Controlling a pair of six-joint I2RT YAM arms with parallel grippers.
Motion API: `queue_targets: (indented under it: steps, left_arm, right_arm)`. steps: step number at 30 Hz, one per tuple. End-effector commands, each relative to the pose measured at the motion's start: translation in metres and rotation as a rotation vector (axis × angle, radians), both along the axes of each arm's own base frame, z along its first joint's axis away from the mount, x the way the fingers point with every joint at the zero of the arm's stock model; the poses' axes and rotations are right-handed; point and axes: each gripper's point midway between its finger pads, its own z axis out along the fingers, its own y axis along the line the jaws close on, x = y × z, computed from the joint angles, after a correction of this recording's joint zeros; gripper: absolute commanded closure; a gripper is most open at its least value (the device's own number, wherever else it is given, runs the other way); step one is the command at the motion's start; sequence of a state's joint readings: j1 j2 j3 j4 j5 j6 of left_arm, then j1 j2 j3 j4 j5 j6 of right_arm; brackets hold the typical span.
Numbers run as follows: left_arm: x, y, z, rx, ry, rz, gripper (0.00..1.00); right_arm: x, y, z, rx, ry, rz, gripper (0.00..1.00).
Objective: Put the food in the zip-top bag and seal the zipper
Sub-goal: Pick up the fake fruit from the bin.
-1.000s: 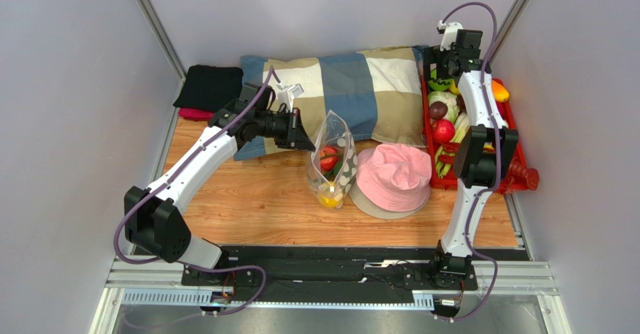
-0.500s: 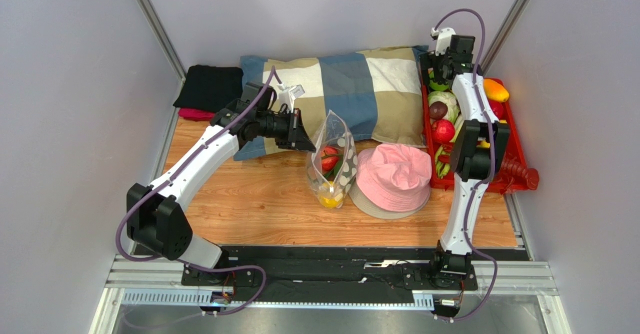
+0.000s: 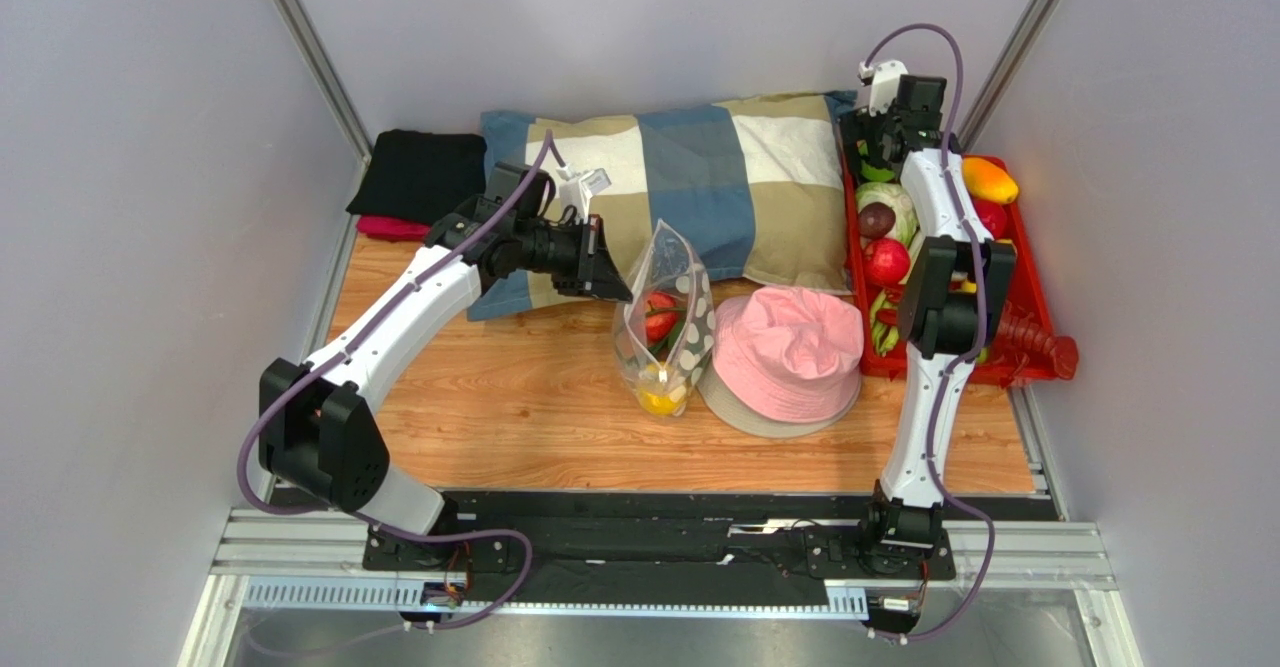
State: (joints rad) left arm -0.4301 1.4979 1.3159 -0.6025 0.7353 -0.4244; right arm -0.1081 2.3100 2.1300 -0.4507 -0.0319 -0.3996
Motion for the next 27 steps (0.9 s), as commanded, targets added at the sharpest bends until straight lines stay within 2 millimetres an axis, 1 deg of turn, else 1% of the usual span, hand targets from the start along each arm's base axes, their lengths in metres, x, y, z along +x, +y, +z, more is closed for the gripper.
queue_targets:
  steps: [1, 3, 4, 7, 8, 10, 11, 12, 14, 15, 17, 18, 19, 20, 21, 22, 23, 24, 25, 26, 27]
  left_arm:
    - [0.008, -0.003, 0.018, -0.032, -0.051, -0.008, 1.00]
    - [0.009, -0.003, 0.019, -0.033, -0.055, -0.009, 1.00]
    - [0.008, -0.003, 0.018, -0.034, -0.052, -0.009, 1.00]
    - [0.008, -0.004, 0.020, -0.037, -0.053, -0.009, 1.00]
    - [0.008, -0.003, 0.021, -0.038, -0.053, -0.008, 1.00]
    - [0.008, -0.003, 0.023, -0.039, -0.060, -0.008, 1.00]
    - [0.008, -0.003, 0.023, -0.040, -0.059, -0.007, 1.00]
    - [0.007, -0.003, 0.023, -0.039, -0.062, -0.008, 1.00]
    - [0.007, -0.003, 0.022, -0.039, -0.056, -0.004, 1.00]
    - [0.007, -0.003, 0.019, -0.037, -0.050, -0.003, 1.00]
    - [0.006, -0.003, 0.019, -0.042, -0.042, -0.003, 1.00]
    - [0.005, -0.003, 0.018, -0.043, -0.033, 0.000, 1.00]
    - [0.005, -0.004, 0.017, -0.044, -0.028, 0.000, 1.00]
    - [0.006, -0.004, 0.017, -0.046, -0.029, 0.002, 1.00]
    - [0.006, -0.004, 0.018, -0.050, -0.027, 0.004, 1.00]
    - [0.005, -0.005, 0.018, -0.053, -0.021, 0.003, 1.00]
    - [0.005, -0.005, 0.018, -0.056, -0.020, 0.001, 1.00]
    - [0.005, -0.005, 0.019, -0.059, -0.019, 0.000, 1.00]
    - [0.005, -0.006, 0.020, -0.060, -0.022, -0.001, 1.00]
    - [0.005, -0.006, 0.020, -0.060, -0.020, -0.002, 1.00]
    - [0.004, -0.006, 0.021, -0.062, -0.017, -0.005, 1.00]
  right_arm:
    - [0.008, -0.010, 0.014, -0.039, -0.054, -0.011, 0.06]
    - [0.006, -0.012, 0.017, -0.045, -0.057, -0.017, 0.11]
    - [0.006, -0.013, 0.019, -0.045, -0.059, -0.017, 0.17]
    - [0.001, -0.014, 0.031, -0.049, -0.071, -0.017, 0.31]
    - [-0.002, -0.013, 0.043, -0.050, -0.088, -0.014, 0.33]
    - [-0.006, -0.011, 0.054, -0.039, -0.101, -0.005, 0.37]
    - [-0.008, -0.006, 0.059, -0.028, -0.108, 0.011, 0.38]
    - [-0.012, -0.004, 0.076, -0.022, -0.133, 0.017, 0.38]
    - [-0.017, 0.002, 0.089, 0.003, -0.145, 0.033, 0.39]
    - [-0.022, 0.006, 0.107, 0.009, -0.171, 0.040, 0.39]
    - [-0.030, 0.013, 0.120, 0.038, -0.176, 0.064, 0.40]
    - [-0.037, 0.018, 0.137, 0.045, -0.198, 0.078, 0.41]
    - [-0.043, 0.023, 0.144, 0.053, -0.203, 0.094, 0.43]
    - [-0.050, 0.030, 0.147, 0.076, -0.198, 0.117, 0.43]
    - [-0.056, 0.039, 0.155, 0.092, -0.205, 0.142, 0.43]
    - [-0.070, 0.050, 0.172, 0.109, -0.223, 0.174, 0.45]
    - [-0.081, 0.065, 0.174, 0.147, -0.205, 0.221, 0.45]
    - [-0.092, 0.085, 0.183, 0.166, -0.208, 0.270, 0.45]
    - [-0.113, 0.100, 0.206, 0.181, -0.238, 0.317, 0.46]
    - [-0.131, 0.120, 0.202, 0.220, -0.205, 0.376, 0.45]
    - [-0.148, 0.150, 0.206, 0.248, -0.196, 0.440, 0.46]
